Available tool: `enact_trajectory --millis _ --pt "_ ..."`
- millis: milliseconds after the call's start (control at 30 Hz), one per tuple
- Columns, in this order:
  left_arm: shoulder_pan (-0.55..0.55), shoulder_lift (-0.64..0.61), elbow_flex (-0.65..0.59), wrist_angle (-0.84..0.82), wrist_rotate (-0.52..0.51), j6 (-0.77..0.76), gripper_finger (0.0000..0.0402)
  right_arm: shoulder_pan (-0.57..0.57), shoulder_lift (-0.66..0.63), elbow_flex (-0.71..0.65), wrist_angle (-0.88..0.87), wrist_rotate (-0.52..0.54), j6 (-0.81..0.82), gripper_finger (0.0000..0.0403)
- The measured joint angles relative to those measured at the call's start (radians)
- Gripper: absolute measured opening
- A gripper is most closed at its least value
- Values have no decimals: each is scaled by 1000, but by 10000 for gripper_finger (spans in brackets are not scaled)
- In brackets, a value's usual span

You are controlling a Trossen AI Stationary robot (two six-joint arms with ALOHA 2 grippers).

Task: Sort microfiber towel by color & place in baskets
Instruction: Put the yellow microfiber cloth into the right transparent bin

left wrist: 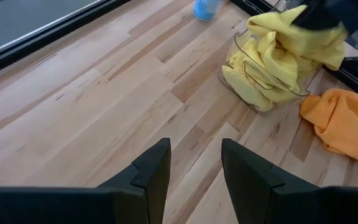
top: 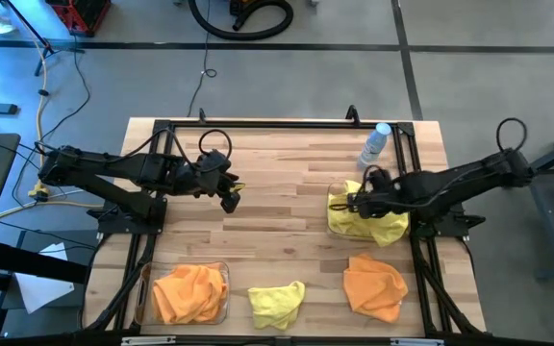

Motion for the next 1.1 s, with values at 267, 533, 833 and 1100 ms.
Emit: enact_trajectory --millis 267,533,833,1100 --pt "0 0 0 -4 0 33 131 -53 151 -151 208 -47 -32 116" --pt "0 0 0 -3 0 71 131 -70 233 -195 290 -46 -35 116" --pt "0 0 0 -4 0 72 131 -70 234 -126 210 -59 -105 116" --pt "0 0 0 -3 22 68 131 -69 234 72 -20 -62 -124 116"
